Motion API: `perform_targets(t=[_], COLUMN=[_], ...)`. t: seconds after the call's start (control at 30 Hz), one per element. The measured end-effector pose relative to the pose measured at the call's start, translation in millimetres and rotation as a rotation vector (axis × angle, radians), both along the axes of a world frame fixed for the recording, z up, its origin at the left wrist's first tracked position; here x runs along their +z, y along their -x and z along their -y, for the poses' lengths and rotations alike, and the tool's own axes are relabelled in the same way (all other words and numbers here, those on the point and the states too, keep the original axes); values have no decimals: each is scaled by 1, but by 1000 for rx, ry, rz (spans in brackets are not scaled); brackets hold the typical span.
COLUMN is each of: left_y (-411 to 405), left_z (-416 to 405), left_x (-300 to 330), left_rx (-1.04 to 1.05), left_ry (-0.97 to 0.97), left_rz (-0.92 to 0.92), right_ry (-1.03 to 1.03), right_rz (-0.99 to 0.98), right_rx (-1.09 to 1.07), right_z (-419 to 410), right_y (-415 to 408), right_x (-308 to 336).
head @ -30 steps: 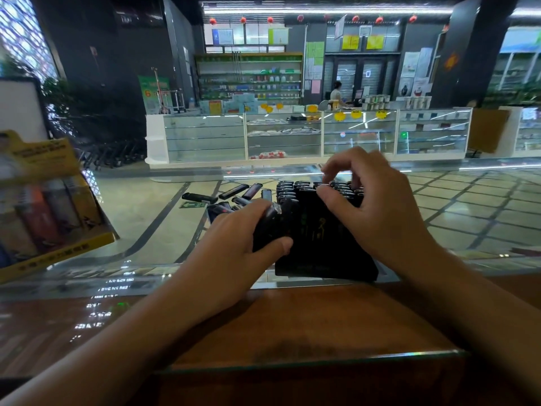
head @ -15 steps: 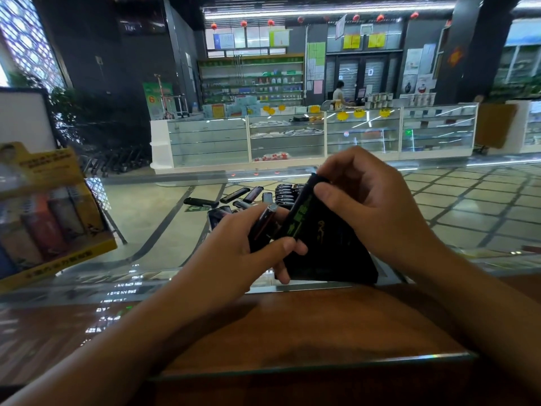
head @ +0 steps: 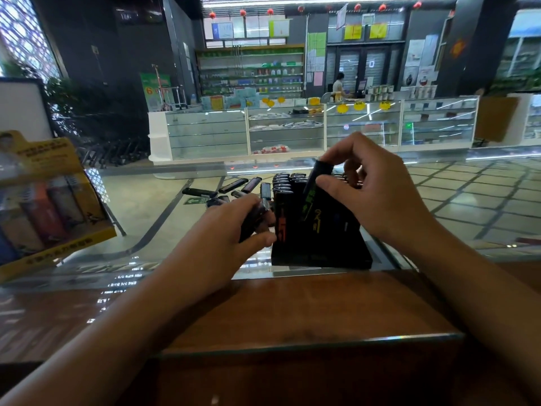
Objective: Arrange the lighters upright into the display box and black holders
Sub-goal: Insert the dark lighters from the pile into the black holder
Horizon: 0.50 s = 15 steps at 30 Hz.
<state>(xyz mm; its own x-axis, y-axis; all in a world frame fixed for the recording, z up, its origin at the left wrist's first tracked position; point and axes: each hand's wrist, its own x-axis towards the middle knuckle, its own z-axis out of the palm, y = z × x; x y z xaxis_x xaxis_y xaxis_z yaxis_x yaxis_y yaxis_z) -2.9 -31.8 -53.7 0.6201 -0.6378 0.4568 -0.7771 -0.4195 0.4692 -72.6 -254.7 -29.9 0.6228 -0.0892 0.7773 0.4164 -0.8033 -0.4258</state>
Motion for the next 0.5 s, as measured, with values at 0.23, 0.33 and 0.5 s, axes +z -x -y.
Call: perform_targets(t=[0.23,0.33,0.5], left_y=[-2,-4,-6], left_z=[2,4,4], left_x=[-3,-4,-5], left_rx=[-24,-31,-16], left_ry=[-96,-89,-28], left_rz=[3,-6,-5], right_ry=[224,313,394], right_rz=[2,-14,-28], right_rx=[-82,-121,-217], right_z=[-2,-4,-6], right_y=[-8,-11,-15], right_x=[-8,-10,-11])
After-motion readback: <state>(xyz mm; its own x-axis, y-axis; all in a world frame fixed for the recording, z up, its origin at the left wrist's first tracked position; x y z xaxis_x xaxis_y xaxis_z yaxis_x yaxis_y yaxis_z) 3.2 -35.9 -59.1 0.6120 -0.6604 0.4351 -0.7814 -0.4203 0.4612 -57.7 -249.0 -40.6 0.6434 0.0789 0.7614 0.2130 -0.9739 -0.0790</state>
